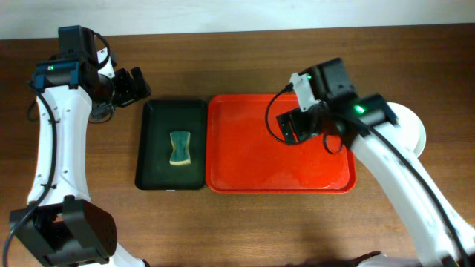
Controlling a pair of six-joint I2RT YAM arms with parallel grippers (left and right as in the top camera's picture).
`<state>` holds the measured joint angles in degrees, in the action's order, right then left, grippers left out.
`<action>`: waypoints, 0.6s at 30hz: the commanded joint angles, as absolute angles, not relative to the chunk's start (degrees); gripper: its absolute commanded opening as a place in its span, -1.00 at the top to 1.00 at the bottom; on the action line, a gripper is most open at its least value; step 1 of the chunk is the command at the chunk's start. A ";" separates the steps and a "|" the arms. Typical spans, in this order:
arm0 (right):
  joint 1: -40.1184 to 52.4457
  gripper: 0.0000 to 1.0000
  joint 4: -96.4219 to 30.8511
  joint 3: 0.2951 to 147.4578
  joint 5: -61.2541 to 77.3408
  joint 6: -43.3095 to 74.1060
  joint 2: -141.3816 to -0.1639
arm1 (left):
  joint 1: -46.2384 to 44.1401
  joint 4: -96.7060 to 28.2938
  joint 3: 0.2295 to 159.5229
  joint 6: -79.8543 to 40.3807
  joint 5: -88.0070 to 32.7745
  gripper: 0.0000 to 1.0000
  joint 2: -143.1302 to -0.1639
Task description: Clean dirty plates on tray and stack at the side
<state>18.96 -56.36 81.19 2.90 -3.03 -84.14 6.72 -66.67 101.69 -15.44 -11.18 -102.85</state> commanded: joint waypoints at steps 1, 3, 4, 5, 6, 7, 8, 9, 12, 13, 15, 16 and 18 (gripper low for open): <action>19.00 -0.97 -56.29 81.19 2.76 -3.01 -74.15 | 6.81 -66.74 102.37 -15.77 -11.62 -0.98 -102.52; 19.00 -0.97 -56.31 81.19 2.76 -3.01 -67.31 | 6.81 -66.74 102.37 -15.75 -11.60 -0.98 -102.52; 19.00 -0.97 -56.31 81.19 2.76 -3.01 -65.12 | 6.81 -66.74 102.37 -15.77 -11.60 -0.98 -102.52; 19.00 -0.97 -56.31 81.19 2.76 -2.98 -62.78 | 6.81 -66.74 102.37 -15.77 -11.60 -0.98 -102.52; 19.00 -0.97 -56.34 81.19 2.35 -3.01 -60.34 | 6.81 -66.74 102.37 -15.77 -11.60 -0.98 -102.52; 19.00 -0.97 -56.60 81.19 0.10 -3.01 -57.21 | 6.81 -66.74 102.37 -15.77 -11.60 -0.99 -102.52; 19.00 -0.97 -56.71 81.19 -2.50 -3.14 -54.15 | 6.81 -66.74 102.37 -15.77 -11.60 -0.98 -102.52; 19.00 -1.00 -56.69 81.19 -5.52 -3.20 -50.35 | 6.81 -66.74 102.37 -15.77 -11.60 -0.98 -102.52; 19.00 -0.97 -56.05 81.19 -9.78 -3.20 -39.92 | 6.81 -66.74 102.37 -15.77 -11.60 -0.98 -102.52; 19.00 -0.97 -55.75 81.19 -10.31 -3.22 -37.78 | 6.81 -66.74 102.37 -15.77 -11.60 -0.98 -102.52; 18.98 -0.97 -56.27 81.10 -12.25 -3.20 -31.46 | 6.81 -66.74 102.37 -15.77 -11.60 -0.98 -102.52; 18.98 -0.97 -56.31 80.99 -12.51 -3.20 -29.28 | 6.81 -66.74 102.37 -15.77 -11.60 -0.98 -102.52; 18.13 -0.97 -56.64 80.62 -12.49 -3.18 -24.53 | 6.81 -66.74 102.37 -15.77 -11.60 -0.98 -102.52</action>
<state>18.94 -56.10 81.30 -9.26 -3.20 -30.02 6.72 -66.70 101.69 -15.44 -11.18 -102.85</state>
